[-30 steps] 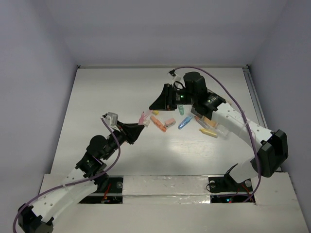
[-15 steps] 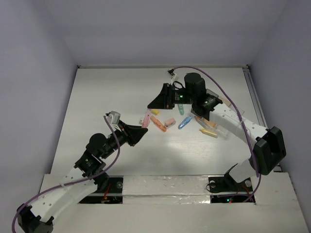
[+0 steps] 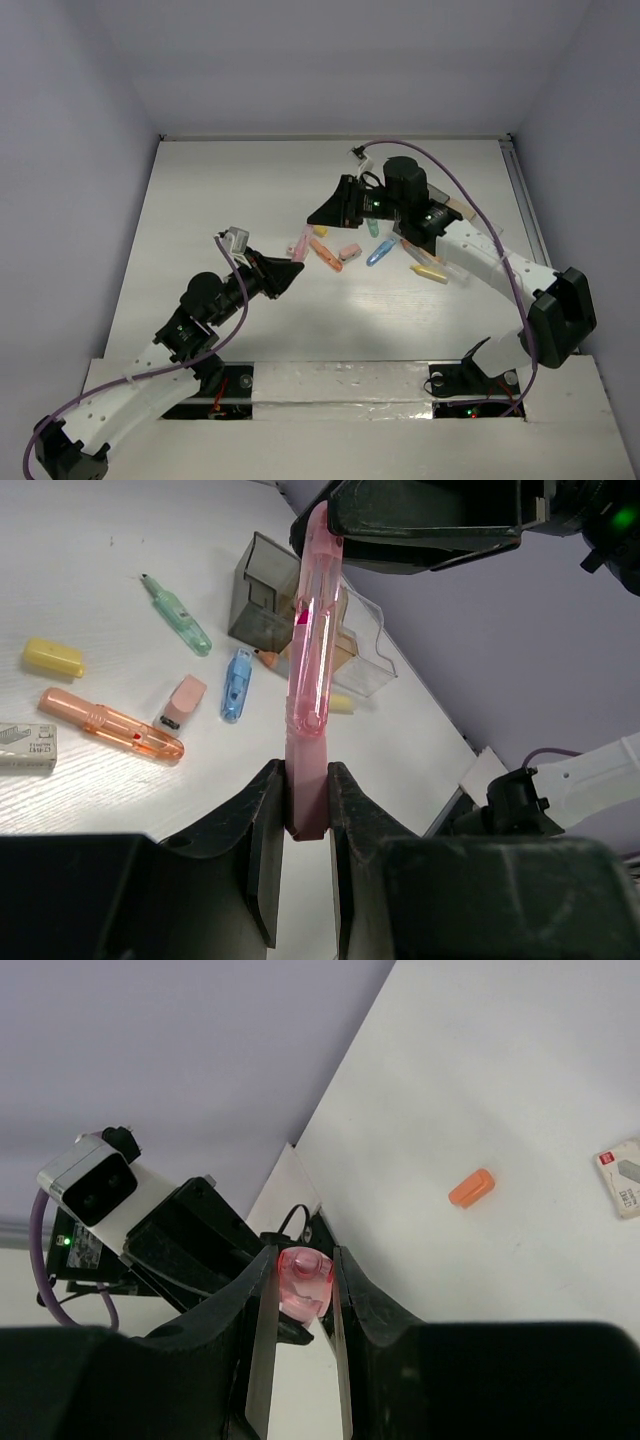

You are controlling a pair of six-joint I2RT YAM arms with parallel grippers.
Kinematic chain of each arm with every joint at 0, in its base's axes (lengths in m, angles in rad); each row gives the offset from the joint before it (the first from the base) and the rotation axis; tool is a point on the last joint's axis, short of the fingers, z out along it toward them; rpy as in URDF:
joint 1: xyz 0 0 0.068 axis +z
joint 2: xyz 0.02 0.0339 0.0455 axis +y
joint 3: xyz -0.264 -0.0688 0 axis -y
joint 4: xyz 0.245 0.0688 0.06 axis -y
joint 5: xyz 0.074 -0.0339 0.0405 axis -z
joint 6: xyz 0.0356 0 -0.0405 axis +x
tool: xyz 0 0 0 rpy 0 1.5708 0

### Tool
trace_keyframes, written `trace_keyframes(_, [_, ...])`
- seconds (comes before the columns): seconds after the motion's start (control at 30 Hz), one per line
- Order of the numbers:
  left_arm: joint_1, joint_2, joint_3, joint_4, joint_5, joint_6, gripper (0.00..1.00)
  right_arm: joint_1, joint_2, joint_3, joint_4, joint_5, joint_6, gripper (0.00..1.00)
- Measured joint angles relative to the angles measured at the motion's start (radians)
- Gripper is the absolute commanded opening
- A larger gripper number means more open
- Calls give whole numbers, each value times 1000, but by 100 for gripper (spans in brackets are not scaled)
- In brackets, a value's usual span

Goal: Sort the stationery into containers
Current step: Close the pen cap on the pen.

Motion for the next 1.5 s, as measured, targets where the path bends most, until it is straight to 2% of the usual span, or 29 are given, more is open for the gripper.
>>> trace_keyframes(0.83, [-1, -7, 0, -34, -29, -14, 0, 98, 27, 13, 6, 174, -27, 15])
trace_keyframes(0.97, [-5, -22, 0, -35, -69, -24, 0, 137, 27, 11, 9, 217, -26, 11])
trace_keyframes(1.27, [-14, -39, -2, -19, -113, -37, 0, 230, -61, -139, 143, 412, 31, 9])
trace_keyframes(1.5, [-18, -38, -2, -6, -114, -37, 0, 259, -82, -164, 174, 487, 35, 9])
